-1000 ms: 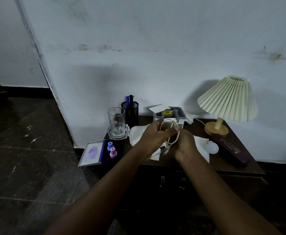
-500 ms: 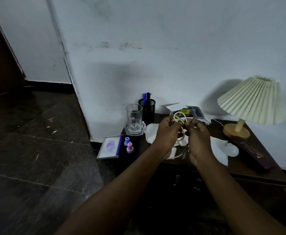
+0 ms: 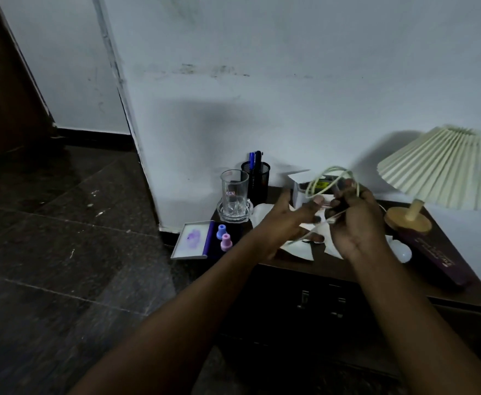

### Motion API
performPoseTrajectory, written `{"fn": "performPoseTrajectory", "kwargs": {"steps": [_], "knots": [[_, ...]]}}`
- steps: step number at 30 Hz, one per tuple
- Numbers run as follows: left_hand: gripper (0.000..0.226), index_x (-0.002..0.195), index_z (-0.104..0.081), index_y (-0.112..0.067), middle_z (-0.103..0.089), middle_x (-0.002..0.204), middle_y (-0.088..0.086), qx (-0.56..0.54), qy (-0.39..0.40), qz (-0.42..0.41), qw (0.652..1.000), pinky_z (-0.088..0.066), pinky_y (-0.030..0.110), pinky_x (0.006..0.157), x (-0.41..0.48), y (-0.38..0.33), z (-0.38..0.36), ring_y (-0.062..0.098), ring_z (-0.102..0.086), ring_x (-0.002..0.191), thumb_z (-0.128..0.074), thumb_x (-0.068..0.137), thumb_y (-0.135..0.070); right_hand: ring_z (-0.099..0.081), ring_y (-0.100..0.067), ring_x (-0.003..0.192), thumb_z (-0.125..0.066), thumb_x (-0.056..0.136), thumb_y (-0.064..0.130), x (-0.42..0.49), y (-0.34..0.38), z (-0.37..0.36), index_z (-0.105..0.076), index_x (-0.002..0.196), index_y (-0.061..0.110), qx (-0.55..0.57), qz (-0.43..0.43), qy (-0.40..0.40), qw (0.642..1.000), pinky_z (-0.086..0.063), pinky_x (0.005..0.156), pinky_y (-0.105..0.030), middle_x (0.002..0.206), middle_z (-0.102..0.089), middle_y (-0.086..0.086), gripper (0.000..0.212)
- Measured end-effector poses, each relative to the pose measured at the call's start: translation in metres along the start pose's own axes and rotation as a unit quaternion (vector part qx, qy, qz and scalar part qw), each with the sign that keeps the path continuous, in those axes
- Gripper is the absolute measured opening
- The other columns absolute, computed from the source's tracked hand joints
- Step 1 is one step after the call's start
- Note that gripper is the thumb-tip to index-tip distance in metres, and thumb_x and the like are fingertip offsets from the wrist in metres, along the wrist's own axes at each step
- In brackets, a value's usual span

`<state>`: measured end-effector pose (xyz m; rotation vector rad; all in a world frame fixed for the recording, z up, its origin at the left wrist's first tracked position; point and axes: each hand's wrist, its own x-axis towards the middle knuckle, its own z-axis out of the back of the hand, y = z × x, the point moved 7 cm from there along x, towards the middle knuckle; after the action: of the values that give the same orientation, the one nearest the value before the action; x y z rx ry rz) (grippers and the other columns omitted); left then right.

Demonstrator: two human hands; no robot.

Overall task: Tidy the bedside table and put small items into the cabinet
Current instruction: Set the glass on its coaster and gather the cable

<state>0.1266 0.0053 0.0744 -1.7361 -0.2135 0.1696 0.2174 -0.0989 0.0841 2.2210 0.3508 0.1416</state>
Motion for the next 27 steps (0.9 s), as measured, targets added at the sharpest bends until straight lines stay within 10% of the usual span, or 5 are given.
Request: {"fn": "performPoseTrajectory", "kwargs": {"steps": [2,6,9,16,27], "knots": [[0.024,0.103,-0.071,-0.058,-0.078,0.105,0.013,0.067,0.064,0.006,0.996,-0.062,0.039,0.089,-0.012,-0.004,0.0,0.027,-0.076,0.096,-0.074,0.091,-0.037,-0.046,-0.008,0.057,-0.045,0.107,0.005,0.003,-0.001,-0.001,-0.062,0.098,0.017,0.032,-0.036,-0.027,0.998,-0.044,0.048,-0.019,0.079,-0.055,-0.001,0.022],[0.034,0.131,-0.066,-0.006,-0.077,0.097,0.016,0.22,-0.005,-0.04,0.975,-0.057,0.017,0.063,-0.024,-0.027,0.037,0.017,-0.071,0.082,-0.067,0.097,-0.007,-0.045,-0.007,0.054,-0.046,0.108,0.012,0.0,-0.009,-0.02,-0.058,0.095,0.018,0.081,-0.066,-0.016,0.994,-0.042,0.049,-0.019,0.07,-0.051,0.003,0.018],[0.018,0.113,-0.076,-0.017,-0.077,0.091,-0.003,0.396,-0.086,-0.136,0.904,-0.055,0.025,0.073,-0.041,-0.068,0.071,0.002,-0.067,0.079,-0.066,0.099,-0.016,-0.049,-0.008,0.053,-0.049,0.108,0.019,-0.006,-0.017,-0.034,-0.061,0.096,0.017,0.01,-0.033,0.003,0.999,-0.042,0.046,-0.02,0.066,-0.053,0.003,0.017],[0.014,0.103,-0.08,-0.036,-0.062,0.117,-0.007,0.634,-0.186,-0.109,0.743,-0.041,0.048,0.1,-0.063,-0.074,0.147,0.027,-0.046,0.121,-0.075,0.091,-0.036,-0.064,-0.012,0.052,-0.043,0.109,0.011,-0.028,-0.103,-0.063,-0.065,0.104,0.004,-0.159,-0.183,0.127,0.962,-0.052,0.046,-0.024,0.067,-0.068,-0.005,0.023],[0.017,0.101,-0.083,-0.018,-0.059,0.091,0.003,0.651,-0.115,-0.104,0.743,-0.042,0.025,0.075,-0.052,-0.04,0.178,0.022,-0.061,0.089,-0.08,0.086,-0.013,-0.076,-0.018,0.062,-0.047,0.107,0.005,-0.005,-0.148,-0.054,-0.061,0.102,0.0,-0.147,-0.238,0.108,0.954,-0.06,0.053,-0.028,0.069,-0.076,-0.013,0.016]]}}
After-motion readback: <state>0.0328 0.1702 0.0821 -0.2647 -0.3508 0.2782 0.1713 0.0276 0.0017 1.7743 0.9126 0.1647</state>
